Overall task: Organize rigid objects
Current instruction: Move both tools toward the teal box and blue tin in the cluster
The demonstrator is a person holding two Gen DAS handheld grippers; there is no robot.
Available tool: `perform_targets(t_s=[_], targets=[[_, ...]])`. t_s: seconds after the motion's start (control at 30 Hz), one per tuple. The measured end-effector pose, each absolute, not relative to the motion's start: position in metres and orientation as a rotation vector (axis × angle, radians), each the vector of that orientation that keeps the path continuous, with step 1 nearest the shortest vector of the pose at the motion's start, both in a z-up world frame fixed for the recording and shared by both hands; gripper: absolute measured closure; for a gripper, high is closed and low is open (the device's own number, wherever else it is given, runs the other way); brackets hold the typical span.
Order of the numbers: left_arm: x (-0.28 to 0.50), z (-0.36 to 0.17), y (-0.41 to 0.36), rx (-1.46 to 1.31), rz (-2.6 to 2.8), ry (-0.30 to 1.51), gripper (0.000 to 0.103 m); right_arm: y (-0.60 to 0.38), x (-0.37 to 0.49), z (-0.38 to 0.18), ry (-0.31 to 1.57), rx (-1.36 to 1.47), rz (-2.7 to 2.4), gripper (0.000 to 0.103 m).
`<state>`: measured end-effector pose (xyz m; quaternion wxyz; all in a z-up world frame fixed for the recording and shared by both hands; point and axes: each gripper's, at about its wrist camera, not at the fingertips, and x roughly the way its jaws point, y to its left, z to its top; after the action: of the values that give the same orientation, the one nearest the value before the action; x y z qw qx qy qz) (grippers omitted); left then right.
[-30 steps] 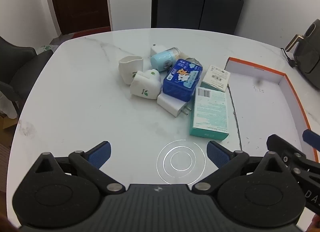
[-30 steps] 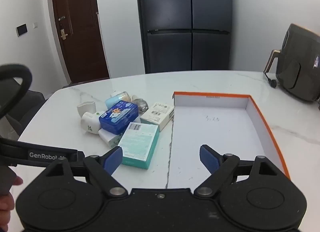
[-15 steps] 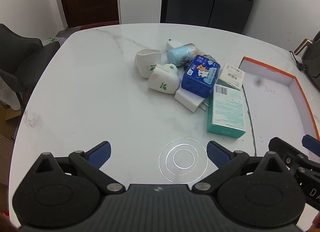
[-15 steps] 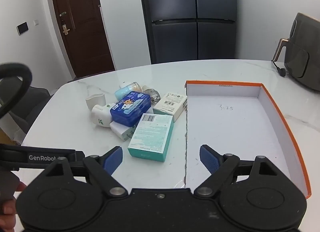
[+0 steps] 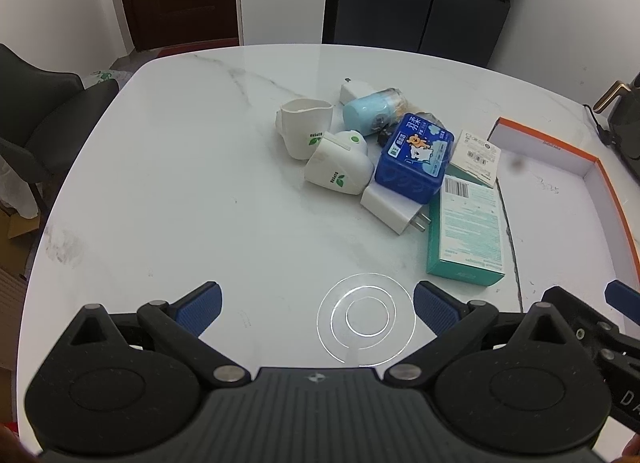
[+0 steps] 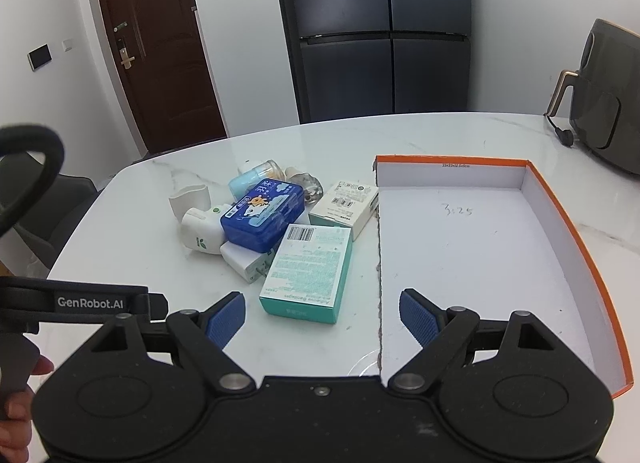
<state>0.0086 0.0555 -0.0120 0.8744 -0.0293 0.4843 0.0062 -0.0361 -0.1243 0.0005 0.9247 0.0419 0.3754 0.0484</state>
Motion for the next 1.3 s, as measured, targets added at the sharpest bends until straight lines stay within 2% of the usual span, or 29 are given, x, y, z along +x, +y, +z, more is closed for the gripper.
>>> perform_targets(t_s=[0.73,1.3], targets=[[0.027,-0.023,0.075,-0.066,0.005,1.033,0.000,-0.107,-0.021,-0.014,0.796,0.081,0.070,0.004],[0.057,-0.017,0.074,-0.059,-0.073,1.014,0.000,-0.086,0.048,-0.054,0.868,0.033,0.007,0.004]])
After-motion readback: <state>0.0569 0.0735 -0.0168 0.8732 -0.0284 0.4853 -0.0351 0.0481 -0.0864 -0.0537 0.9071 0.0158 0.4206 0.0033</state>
